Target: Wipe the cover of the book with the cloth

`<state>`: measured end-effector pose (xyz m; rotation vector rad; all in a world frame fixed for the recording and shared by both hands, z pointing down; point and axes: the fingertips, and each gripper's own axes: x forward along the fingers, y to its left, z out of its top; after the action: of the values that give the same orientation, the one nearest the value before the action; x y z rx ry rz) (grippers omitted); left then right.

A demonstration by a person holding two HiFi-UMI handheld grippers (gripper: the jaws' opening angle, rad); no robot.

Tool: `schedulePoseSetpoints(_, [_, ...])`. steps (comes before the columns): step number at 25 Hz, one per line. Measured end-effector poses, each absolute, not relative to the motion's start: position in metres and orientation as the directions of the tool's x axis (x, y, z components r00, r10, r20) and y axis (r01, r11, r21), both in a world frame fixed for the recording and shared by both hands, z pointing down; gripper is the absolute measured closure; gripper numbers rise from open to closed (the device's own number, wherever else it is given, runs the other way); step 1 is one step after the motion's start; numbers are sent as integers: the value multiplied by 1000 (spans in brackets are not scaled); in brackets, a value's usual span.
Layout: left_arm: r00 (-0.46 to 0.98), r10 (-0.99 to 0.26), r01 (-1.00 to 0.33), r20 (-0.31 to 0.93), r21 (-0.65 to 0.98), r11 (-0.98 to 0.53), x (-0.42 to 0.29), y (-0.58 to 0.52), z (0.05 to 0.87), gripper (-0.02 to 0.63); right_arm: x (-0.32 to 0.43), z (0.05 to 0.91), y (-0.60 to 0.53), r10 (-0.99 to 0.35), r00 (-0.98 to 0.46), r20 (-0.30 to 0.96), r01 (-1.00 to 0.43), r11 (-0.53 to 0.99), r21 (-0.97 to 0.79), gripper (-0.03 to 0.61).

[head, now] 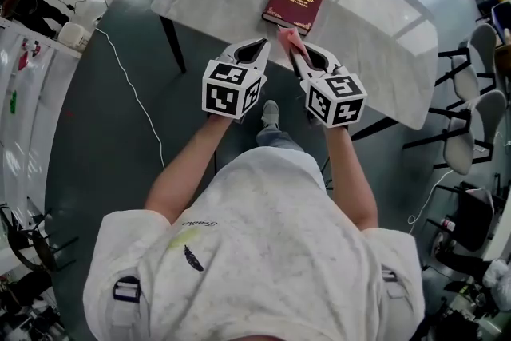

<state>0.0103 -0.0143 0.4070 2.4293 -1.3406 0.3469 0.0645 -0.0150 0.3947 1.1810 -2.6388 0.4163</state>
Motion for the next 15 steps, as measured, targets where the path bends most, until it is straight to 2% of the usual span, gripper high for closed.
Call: schedulePoseSetpoints(15, [501,-755,-863,423,181,-472,26,-165,431,607,95,410,-185,-685,-653,323,-753,633,-180,563])
